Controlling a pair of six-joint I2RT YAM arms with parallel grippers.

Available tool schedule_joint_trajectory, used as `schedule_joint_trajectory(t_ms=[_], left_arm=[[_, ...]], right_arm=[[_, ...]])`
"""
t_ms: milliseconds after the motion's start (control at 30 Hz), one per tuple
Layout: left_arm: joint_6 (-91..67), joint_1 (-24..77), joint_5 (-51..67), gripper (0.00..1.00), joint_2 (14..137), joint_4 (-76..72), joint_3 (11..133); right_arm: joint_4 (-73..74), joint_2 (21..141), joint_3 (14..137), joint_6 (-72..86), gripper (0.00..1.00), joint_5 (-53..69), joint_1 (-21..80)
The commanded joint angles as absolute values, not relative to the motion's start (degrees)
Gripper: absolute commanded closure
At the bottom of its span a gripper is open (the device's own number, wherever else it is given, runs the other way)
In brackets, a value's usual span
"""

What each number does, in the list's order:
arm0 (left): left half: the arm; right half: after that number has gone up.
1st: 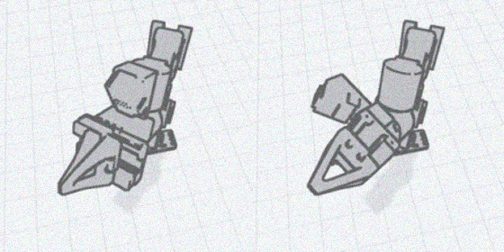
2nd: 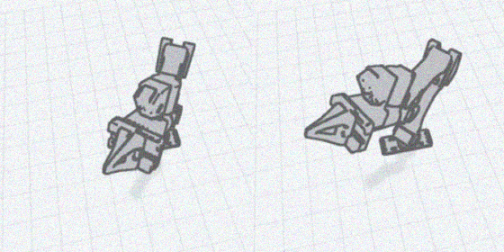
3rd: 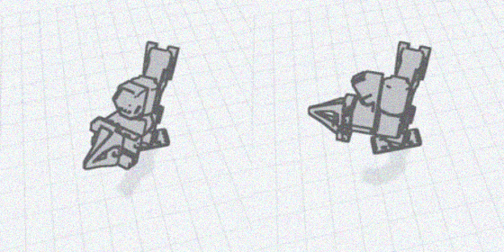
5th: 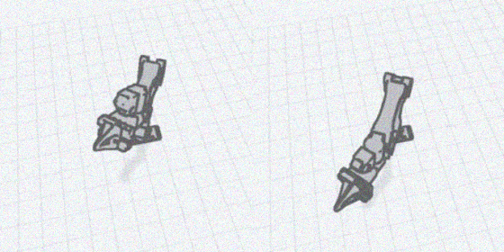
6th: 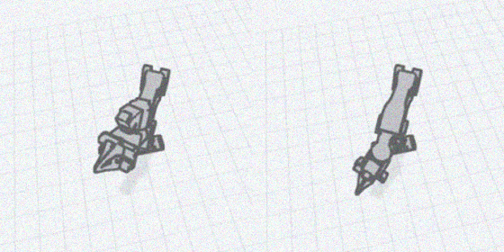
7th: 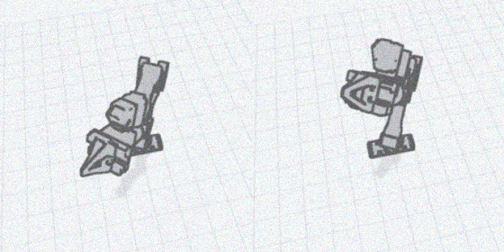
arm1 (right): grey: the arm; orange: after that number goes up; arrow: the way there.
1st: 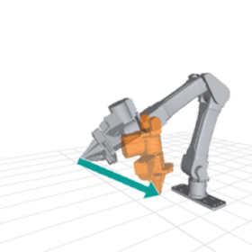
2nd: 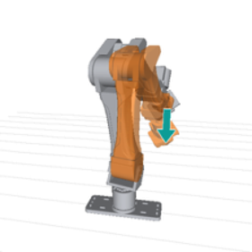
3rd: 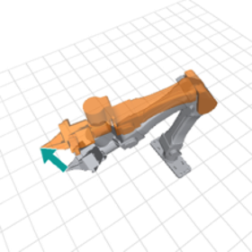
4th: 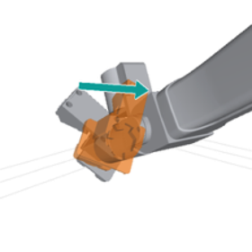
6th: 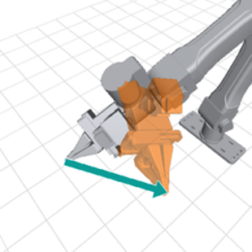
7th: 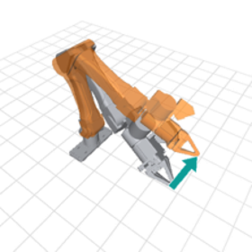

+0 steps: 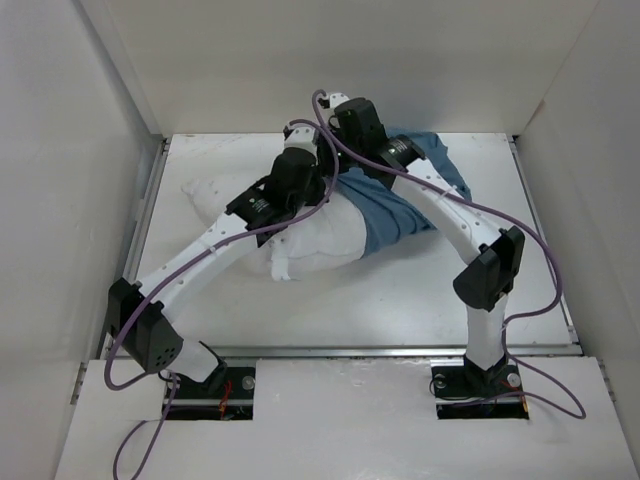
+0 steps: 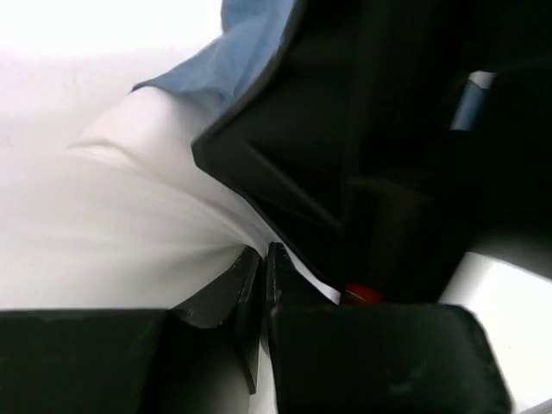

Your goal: Put the pillow into the pillowcase

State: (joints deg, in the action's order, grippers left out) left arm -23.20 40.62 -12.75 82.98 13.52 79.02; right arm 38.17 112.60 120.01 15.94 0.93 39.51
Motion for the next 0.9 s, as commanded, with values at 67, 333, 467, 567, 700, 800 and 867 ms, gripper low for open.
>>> schedule_joint_trajectory(t_ms=[67,333,467,567,700,800,867], left_arm=[[-27.1,43.9,-15.5,1.00,85.1,8.7,82.6],[-33.2,42.2,-23.2,1.00,83.9,9.1,80.8],[-35.9,42.7,-25.8,1.00,83.9,8.0,78.2],[-38.2,42.7,-25.1,1.00,85.1,7.5,74.7],[-39.3,43.2,-24.6,1.00,86.2,7.5,71.1],[-39.9,43.2,-24.0,1.00,86.8,6.9,69.8],[-39.9,43.8,-24.0,1.00,86.8,6.9,69.8]], right_arm=[[26.9,106.5,126.1,17.1,1.00,22.5,42.1],[29.1,98.0,112.4,17.1,1.00,8.5,42.1],[31.1,103.0,102.2,19.9,1.00,2.7,42.1],[30.4,105.2,95.9,20.0,0.88,1.2,42.1],[28.6,98.5,92.2,19.3,0.53,0.6,42.1],[26.3,91.4,88.1,18.7,0.19,0.6,42.1],[25.8,84.7,86.1,18.7,0.09,0.6,42.1]])
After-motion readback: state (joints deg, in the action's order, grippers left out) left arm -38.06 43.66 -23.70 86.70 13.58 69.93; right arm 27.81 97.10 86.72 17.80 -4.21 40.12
